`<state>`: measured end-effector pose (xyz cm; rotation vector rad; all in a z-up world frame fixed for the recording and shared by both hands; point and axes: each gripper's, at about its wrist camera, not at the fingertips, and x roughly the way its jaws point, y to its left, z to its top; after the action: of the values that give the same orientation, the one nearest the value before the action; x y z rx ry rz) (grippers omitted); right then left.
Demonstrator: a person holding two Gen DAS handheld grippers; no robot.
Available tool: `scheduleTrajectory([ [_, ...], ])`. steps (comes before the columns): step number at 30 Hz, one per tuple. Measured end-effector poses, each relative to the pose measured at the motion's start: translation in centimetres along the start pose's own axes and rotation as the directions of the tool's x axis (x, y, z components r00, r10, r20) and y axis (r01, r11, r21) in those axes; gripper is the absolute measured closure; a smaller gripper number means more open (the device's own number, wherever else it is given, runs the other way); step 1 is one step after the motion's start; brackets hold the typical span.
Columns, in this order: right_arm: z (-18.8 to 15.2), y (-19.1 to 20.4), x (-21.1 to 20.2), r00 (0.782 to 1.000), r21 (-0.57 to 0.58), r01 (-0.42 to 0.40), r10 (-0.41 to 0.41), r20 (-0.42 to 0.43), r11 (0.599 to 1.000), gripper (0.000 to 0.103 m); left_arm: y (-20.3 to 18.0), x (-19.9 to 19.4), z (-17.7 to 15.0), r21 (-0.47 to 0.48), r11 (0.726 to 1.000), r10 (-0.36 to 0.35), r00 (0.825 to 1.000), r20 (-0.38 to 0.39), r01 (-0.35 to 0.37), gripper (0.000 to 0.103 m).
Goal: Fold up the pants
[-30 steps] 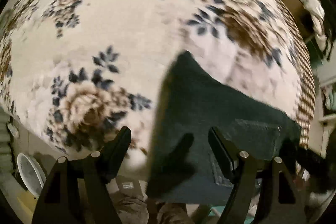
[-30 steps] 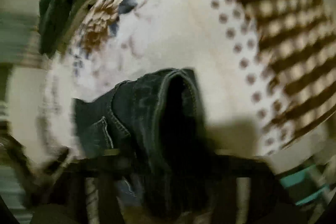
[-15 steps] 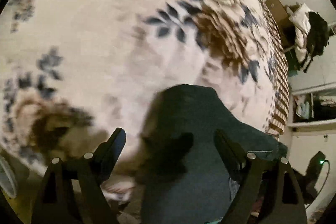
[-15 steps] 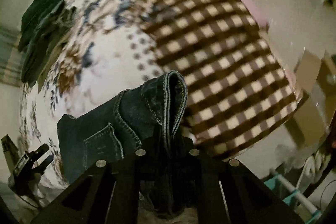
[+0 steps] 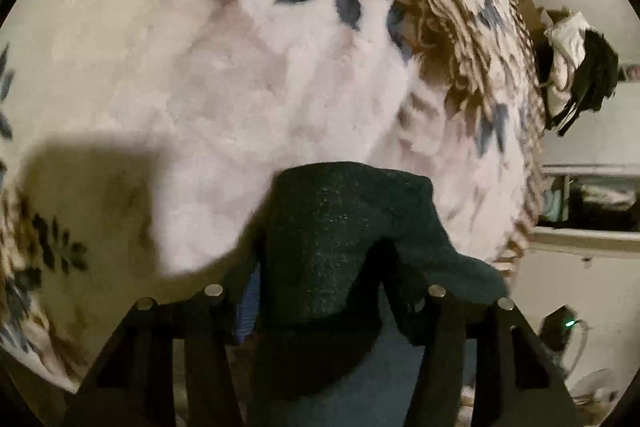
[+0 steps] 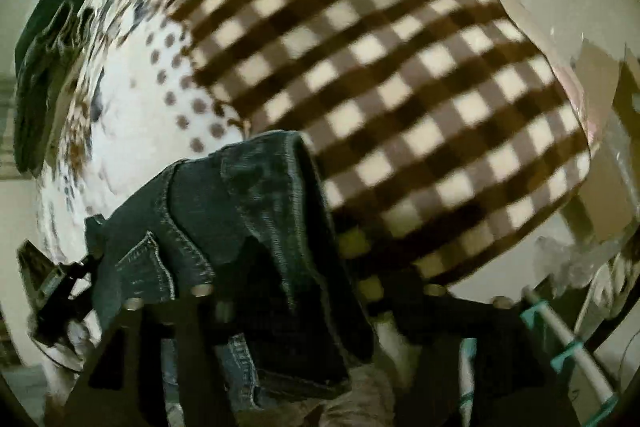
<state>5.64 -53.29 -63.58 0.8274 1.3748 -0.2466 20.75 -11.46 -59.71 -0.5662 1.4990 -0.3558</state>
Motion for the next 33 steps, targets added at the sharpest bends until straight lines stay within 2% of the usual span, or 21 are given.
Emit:
scheduleTrajectory([
  [1,-0.5,-0.5,-0.8,0.999,0.026,-0.037,0.037,0.0,0.999,0.03,0.2,-0.6,-0.2,-0.027,1.0,-0.016,1.0,-0.011,0.015,0.046],
  [2,-1.0,-0.9,-1.5,0.998,0.042,-0.069,0.068,0.007,0.997,0.026,0.5,-1.3,-0.6,-0.043,0.999,-0.029,1.0,-0.008,0.029,0.039],
  [3,-1.9,-1.6,-2.3,0.994,0.063,-0.112,0.111,0.019,0.992,0.022,0.6,-2.2,-1.1,-0.044,0.998,-0.052,0.999,0.008,0.052,0.026],
  [4,-3.0,-2.1,-2.9,0.987,0.09,-0.162,0.16,0.031,0.983,0.02,0.7,-3.1,-1.9,-0.048,0.996,-0.077,0.997,0.023,0.078,0.02],
  [8,-7.0,-3.3,-2.0,0.965,0.2,-0.258,0.261,0.013,0.945,0.019,1.5,-2.9,-4.5,-0.093,0.986,-0.142,0.99,-0.004,0.141,0.019],
  [11,-9.0,-2.6,1.9,0.942,0.249,-0.309,0.332,-0.052,0.918,0.019,1.7,-1.5,-5.7,-0.107,0.986,-0.132,0.991,-0.026,0.128,0.019],
  [14,-10.0,-1.4,5.6,0.903,0.283,-0.396,0.426,-0.052,0.874,0.019,2.0,-0.8,-5.6,-0.092,0.989,-0.123,0.992,-0.031,0.119,0.019],
  [16,-10.1,-0.7,7.2,0.866,0.312,-0.477,0.5,0.007,0.822,0.019,2.0,-0.4,-5.3,-0.088,0.989,-0.119,0.992,-0.042,0.115,0.019],
  [19,-10.6,-0.3,7.4,0.867,0.322,-0.486,0.493,0.067,0.812,0.018,1.6,-0.2,-5.2,-0.062,0.992,-0.114,0.992,-0.047,0.111,0.019],
  [20,-10.9,-0.1,7.2,0.857,0.314,-0.507,0.508,0.085,0.803,0.021,1.6,0.0,-5.1,-0.057,0.993,-0.111,0.993,-0.048,0.108,0.018],
  [25,-11.4,1.1,5.1,0.826,0.237,-0.563,0.545,0.141,0.792,0.022,1.4,0.2,-5.1,-0.053,0.991,-0.124,0.991,-0.041,0.122,0.01],
  [27,-10.7,1.6,5.1,0.836,0.209,-0.549,0.531,0.142,0.809,0.022,1.3,0.6,-5.0,-0.052,0.991,-0.128,0.991,-0.036,0.126,0.005],
  [29,-9.7,1.3,6.6,0.844,0.232,-0.536,0.523,0.12,0.812,0.02,1.1,0.9,-4.9,-0.049,0.991,-0.125,0.992,-0.035,0.123,0.002],
  [31,-8.8,0.7,7.7,0.827,0.258,-0.561,0.549,0.122,0.787,0.02,0.6,1.3,-4.8,-0.041,0.994,-0.098,0.995,-0.036,0.097,0.002],
  [33,-8.8,1.0,7.5,0.824,0.251,-0.565,0.549,0.136,0.786,0.024,0.2,1.3,-4.8,-0.026,0.996,-0.082,0.996,-0.039,0.081,0.002],
])
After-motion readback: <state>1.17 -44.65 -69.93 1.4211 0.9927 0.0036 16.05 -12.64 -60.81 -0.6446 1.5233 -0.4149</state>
